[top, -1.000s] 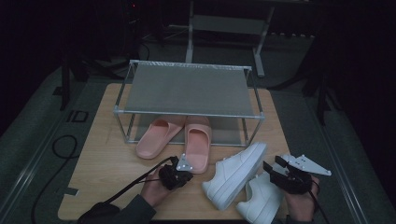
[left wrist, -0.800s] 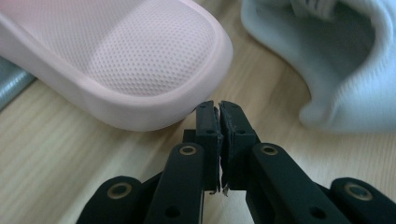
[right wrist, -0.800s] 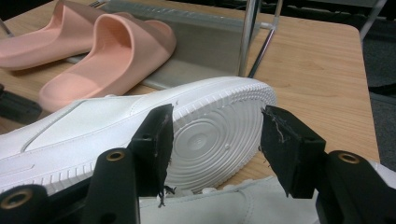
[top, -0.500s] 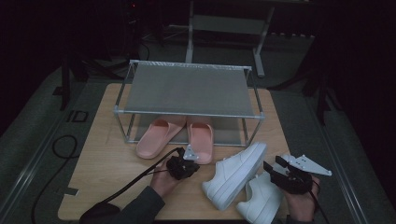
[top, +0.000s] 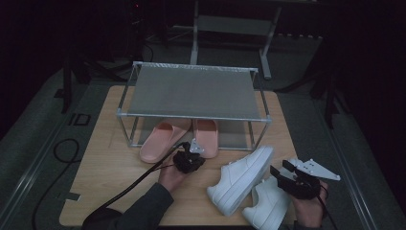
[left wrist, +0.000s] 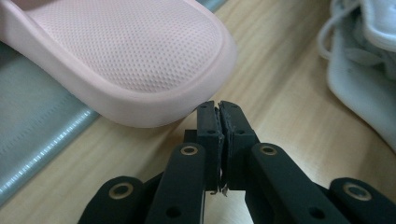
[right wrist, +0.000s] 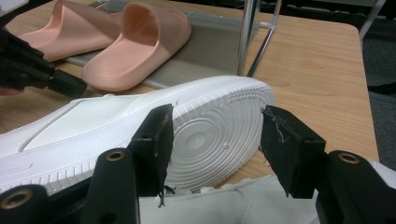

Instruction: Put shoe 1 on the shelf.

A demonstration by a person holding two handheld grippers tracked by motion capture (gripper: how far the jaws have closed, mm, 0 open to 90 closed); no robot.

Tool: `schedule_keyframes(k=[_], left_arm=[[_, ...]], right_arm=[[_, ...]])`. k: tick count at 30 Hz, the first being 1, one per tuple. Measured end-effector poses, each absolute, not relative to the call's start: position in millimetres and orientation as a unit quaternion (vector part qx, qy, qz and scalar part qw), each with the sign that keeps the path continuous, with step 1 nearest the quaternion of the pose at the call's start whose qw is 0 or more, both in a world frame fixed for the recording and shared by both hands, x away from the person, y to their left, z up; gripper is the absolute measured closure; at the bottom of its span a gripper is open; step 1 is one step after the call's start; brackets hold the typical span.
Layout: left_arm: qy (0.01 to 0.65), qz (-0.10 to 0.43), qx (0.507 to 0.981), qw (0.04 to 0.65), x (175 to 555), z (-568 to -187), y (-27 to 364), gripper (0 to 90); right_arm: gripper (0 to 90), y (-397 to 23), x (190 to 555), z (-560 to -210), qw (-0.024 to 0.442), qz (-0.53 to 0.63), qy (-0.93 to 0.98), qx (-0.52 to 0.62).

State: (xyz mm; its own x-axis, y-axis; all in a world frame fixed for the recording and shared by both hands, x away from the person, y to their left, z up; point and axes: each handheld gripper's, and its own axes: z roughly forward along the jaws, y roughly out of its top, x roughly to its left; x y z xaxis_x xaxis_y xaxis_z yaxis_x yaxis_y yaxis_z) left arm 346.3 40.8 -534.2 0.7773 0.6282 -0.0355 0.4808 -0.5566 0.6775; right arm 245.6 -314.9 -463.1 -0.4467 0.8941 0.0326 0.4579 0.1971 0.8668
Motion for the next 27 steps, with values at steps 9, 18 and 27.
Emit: schedule_keyframes(k=[9,18,27], left_arm=[[0.340,0.110,0.863,0.358,367,-538,40,87.8],[0.351,0.112,0.859,0.356,379,-541,37,87.9],[0.363,0.110,0.855,0.353,387,-544,40,87.2]], right_arm=[[43.5,-315,246,-463,0.251,0.434,0.732,0.462],[43.6,-315,246,-463,0.251,0.434,0.732,0.461],[43.6,-314,246,-463,0.250,0.433,0.733,0.462]])
